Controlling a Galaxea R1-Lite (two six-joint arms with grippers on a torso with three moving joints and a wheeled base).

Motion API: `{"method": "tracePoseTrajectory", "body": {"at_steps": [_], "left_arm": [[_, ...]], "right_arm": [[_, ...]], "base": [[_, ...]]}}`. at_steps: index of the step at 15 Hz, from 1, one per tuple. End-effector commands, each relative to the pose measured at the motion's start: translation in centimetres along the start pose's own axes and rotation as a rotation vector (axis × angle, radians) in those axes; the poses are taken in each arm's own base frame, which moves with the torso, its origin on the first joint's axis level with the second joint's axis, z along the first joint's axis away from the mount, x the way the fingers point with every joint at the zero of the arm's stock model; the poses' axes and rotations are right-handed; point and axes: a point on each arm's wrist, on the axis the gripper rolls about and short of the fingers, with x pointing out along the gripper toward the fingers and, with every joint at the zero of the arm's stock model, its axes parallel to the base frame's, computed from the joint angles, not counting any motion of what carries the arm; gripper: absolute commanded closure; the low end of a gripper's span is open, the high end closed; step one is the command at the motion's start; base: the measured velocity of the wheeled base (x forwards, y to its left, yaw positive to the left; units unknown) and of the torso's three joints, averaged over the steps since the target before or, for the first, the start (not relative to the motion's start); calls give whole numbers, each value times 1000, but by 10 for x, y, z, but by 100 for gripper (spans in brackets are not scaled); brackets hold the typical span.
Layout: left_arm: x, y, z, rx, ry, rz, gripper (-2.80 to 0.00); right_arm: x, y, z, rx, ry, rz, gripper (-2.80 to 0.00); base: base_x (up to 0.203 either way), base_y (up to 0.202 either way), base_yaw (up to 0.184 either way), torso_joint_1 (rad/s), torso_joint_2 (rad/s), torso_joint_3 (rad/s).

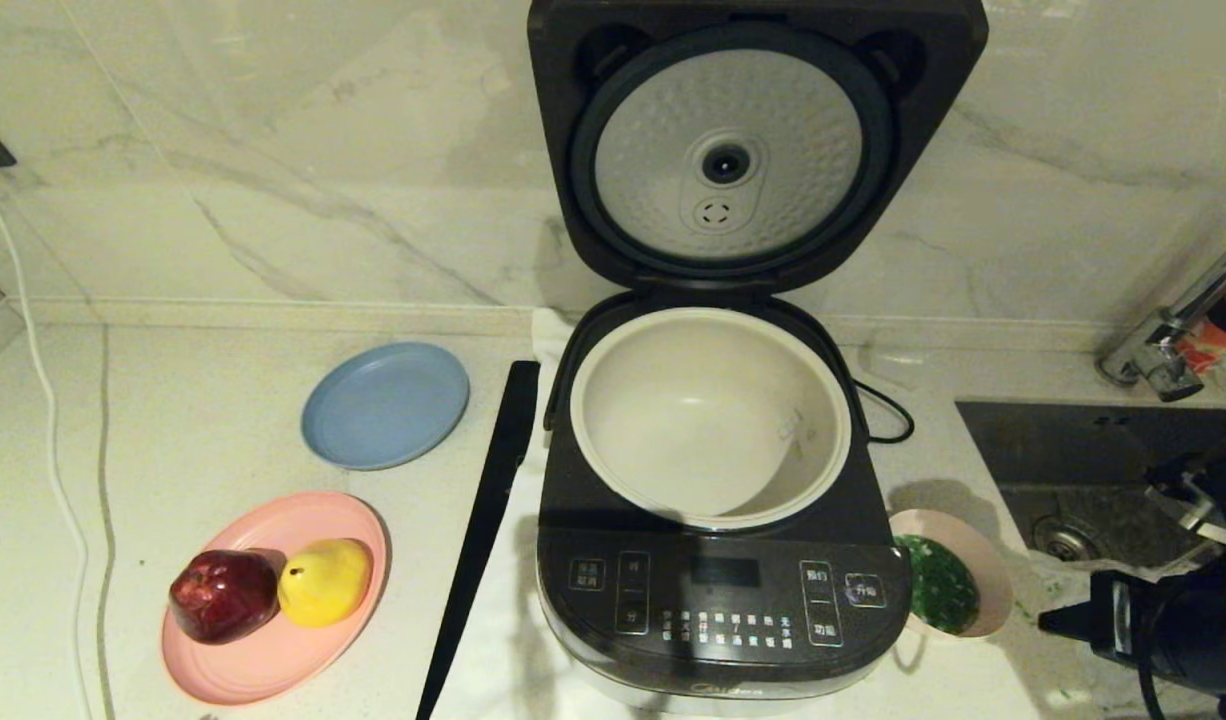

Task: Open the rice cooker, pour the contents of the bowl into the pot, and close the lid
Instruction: Fill a bowl with water from the tap

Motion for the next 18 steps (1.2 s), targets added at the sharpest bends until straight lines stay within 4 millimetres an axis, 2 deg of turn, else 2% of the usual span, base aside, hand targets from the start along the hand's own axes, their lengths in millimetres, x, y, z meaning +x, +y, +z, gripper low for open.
{"method": "tracePoseTrajectory", "body": {"at_steps": [1,5,12,18], "left_arm": [[0,0,0,0,-1,0,0],[0,0,0,0,-2,0,0],[0,0,0,0,-2,1,0],[0,0,0,0,-1,-1,0]], "right_arm": [[16,-1,-2,4,34,-22,-280],[44,0,0,9,15,-24,-280],[76,-4,13,47,-32,-64,-280],[94,-8,22,66,-48,-80,-280]], "base": [[0,0,0,0,0,0],[0,0,0,0,0,0],[0,0,0,0,0,0],[0,0,0,0,0,0]]}}
